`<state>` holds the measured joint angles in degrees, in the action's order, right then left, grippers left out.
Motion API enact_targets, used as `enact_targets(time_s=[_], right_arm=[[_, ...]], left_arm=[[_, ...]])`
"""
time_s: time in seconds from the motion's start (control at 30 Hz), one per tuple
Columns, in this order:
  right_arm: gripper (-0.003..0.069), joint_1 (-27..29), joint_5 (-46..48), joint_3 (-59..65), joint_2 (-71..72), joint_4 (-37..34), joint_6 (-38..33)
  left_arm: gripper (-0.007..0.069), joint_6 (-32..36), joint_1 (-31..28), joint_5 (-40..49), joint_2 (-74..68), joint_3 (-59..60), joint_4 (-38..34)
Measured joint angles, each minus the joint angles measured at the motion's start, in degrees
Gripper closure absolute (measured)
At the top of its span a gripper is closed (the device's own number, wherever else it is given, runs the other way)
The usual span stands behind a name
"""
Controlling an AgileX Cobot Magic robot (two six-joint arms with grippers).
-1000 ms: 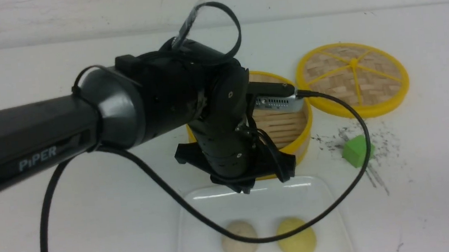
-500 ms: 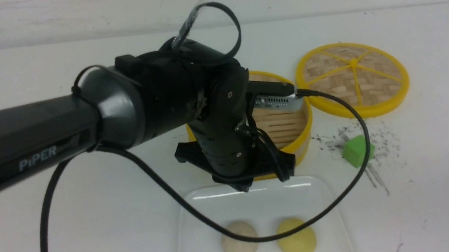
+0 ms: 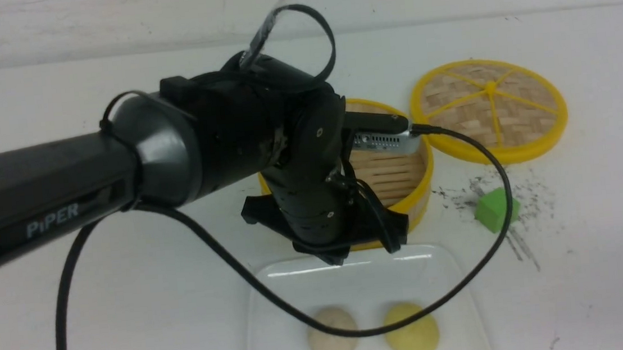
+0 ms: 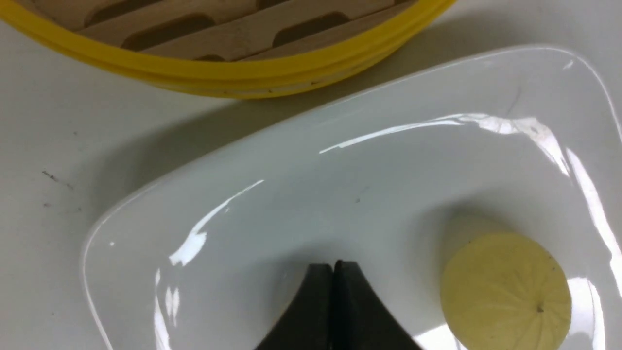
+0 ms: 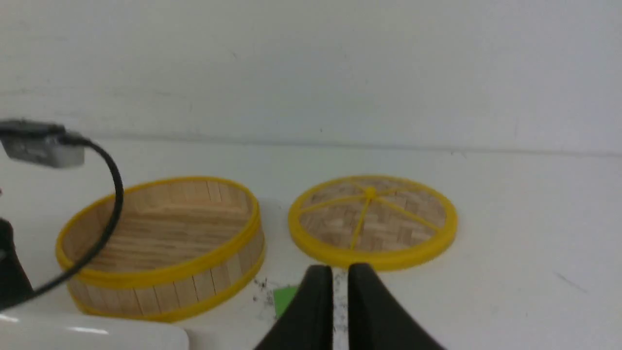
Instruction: Put the steamed buns into the plate on the white tablecloth.
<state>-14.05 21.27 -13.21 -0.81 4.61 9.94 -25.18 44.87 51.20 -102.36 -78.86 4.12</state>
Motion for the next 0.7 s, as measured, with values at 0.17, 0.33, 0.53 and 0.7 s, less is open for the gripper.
enact_targets(time_s=[0.17,0.33,0.53,0.7], right_arm=[[0.0577,2.6,0.4,5.7,1.1,0.0,0.0],[0.0573,6.7,0.4,11.6,1.5,0.0,0.0],[0.0561,9.0,1.5,14.3,1.5,0.0,0.1],[0.0556,10.8,1.5,14.3,1.5,0.0,0.1]], left_arm=[[0.0612,0.0,0.0,0.0,0.0,0.0,1.4],[0.061,0.0,0.0,0.0,0.0,0.0,2.4],[0.0608,0.0,0.0,0.1,2.7,0.0,4.7],[0.0606,0.0,0.0,1.8,9.7,0.0,7.1]])
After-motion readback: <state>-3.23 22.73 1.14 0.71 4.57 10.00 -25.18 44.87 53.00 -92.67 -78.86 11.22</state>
